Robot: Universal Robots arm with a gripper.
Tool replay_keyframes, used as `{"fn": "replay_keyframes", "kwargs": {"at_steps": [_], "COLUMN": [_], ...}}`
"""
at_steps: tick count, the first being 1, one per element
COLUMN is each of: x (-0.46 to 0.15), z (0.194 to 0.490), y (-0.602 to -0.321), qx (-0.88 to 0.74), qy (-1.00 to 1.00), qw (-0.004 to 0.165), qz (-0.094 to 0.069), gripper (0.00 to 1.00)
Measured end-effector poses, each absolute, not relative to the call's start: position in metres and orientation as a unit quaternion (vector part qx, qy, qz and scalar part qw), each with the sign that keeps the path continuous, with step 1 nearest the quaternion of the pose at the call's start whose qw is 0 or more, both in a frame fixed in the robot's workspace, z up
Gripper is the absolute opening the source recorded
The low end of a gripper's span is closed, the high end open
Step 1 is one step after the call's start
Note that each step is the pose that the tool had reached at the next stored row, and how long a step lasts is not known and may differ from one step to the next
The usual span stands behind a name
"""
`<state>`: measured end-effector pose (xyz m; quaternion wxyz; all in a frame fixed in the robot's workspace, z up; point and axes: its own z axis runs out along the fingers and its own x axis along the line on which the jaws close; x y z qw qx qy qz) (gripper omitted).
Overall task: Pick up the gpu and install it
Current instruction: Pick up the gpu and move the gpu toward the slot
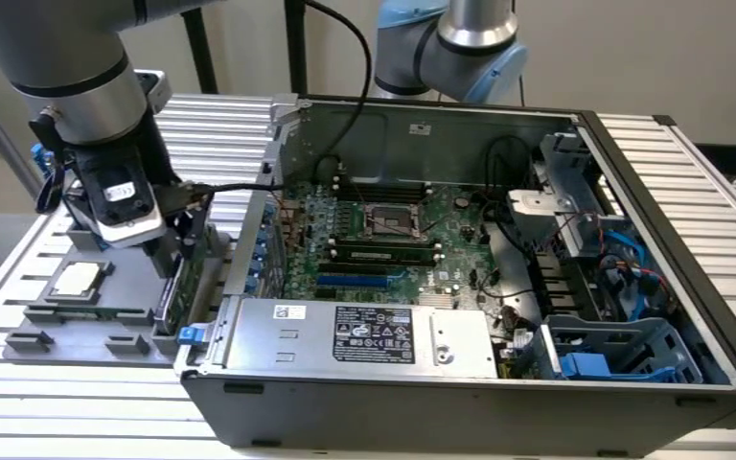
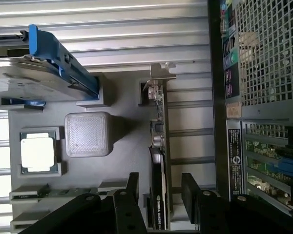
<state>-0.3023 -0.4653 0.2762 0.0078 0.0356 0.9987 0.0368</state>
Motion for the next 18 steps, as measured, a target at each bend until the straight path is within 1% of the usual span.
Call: {"fn": "replay_keyframes", "kwargs": {"at_steps": [18], "x": [-0.302], "z": [0.243], "y": [-0.465], "qx": [0.039], "qy": [0.999], "qw": [0.008], "qz": [0.037], "gripper": [1.00]}}
